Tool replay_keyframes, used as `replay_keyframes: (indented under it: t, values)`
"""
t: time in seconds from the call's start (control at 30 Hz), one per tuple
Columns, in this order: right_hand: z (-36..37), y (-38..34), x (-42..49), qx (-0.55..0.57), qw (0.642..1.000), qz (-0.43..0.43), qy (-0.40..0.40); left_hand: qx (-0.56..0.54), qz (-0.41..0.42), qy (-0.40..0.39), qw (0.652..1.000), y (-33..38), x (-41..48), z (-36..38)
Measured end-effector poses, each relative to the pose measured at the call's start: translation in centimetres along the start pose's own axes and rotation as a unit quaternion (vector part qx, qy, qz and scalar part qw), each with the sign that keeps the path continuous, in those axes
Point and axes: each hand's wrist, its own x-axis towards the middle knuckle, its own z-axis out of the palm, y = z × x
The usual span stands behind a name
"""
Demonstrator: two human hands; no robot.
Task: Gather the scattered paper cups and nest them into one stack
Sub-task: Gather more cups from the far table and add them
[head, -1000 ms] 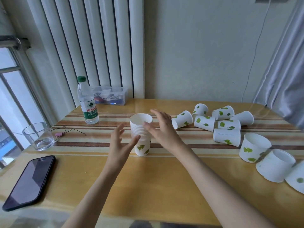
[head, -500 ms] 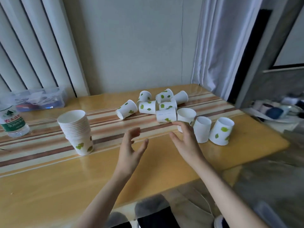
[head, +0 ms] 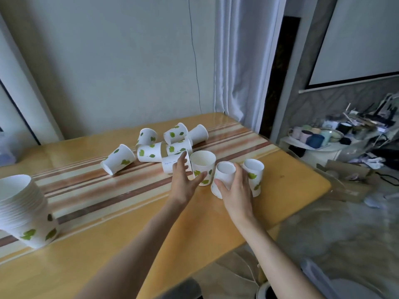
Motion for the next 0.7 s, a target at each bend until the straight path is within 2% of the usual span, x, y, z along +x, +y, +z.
replay_keyframes:
  t: [0.27, 0.43, 0.53, 0.7]
  values:
    - [0.9, 0.2, 0.1, 0.003, 0.999, 0.015, 0.036, 0.023, 0.01, -0.019, 1.0, -0.6, 2.9, 0.5]
    - [-0.2, -1.4, -0.9, 0.026, 0.998, 0.011, 0.056, -0.015, 0.026, 0.023, 0.999, 0.5, 0.3, -1.9]
    - [-0.2, -2.9, -2.1, 0.06, 0.998, -0.006, 0.011, -0.017, 0.028, 0.054, 0.998, 0.6, -3.2, -5.2]
    - [1.4, -5.8, -3.6, 0.06, 0.987, -0.08, -0.127, 0.045, 0.019, 0.12, 0.992, -0.7, -9.3, -12.1]
